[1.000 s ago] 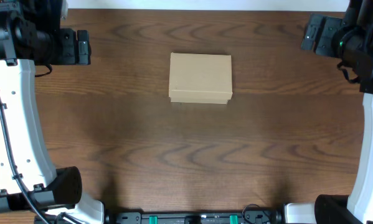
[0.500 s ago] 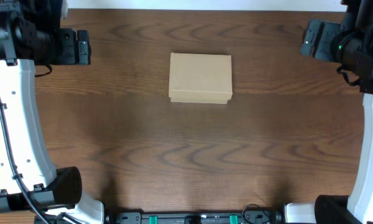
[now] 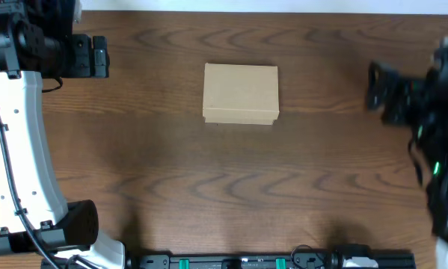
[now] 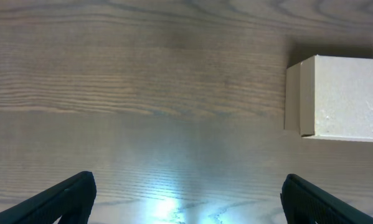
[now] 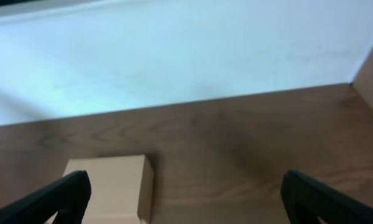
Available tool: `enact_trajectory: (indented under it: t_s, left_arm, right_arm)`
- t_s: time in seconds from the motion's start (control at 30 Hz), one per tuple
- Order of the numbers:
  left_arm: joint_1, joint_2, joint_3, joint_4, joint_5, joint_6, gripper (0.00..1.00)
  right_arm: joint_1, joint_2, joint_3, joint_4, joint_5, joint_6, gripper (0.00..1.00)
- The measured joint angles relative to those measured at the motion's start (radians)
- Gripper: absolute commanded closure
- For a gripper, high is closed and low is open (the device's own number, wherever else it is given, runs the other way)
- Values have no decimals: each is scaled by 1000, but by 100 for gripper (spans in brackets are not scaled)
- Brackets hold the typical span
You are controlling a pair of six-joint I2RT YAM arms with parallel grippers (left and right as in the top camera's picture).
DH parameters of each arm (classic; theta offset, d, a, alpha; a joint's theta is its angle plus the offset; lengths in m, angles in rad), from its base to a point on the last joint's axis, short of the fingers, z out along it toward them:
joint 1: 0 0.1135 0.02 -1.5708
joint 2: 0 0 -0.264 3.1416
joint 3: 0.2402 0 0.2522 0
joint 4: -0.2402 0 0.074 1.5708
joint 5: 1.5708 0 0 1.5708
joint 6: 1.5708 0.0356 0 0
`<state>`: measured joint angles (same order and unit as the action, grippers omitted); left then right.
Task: Pack container
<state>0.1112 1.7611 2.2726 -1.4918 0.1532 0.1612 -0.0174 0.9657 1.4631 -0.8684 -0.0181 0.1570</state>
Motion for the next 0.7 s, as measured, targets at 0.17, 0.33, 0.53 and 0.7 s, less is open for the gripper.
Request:
enact_trajectory:
  t_s: [0.17, 0.33, 0.53, 0.7]
  left_arm:
    - [0, 0, 0, -1, 0, 0, 4]
    - [0, 0, 0, 0, 0, 0, 4]
    - [0, 0, 0, 0, 0, 0, 4]
    - [0, 0, 0, -1, 0, 0, 4]
  right_arm:
    - [0, -216, -311, 97, -9, 27, 1]
    - [0, -393, -589, 196, -10, 42, 1]
    - [0, -588, -854, 306, -10, 47, 1]
    - [0, -719, -1042, 370, -11, 48, 1]
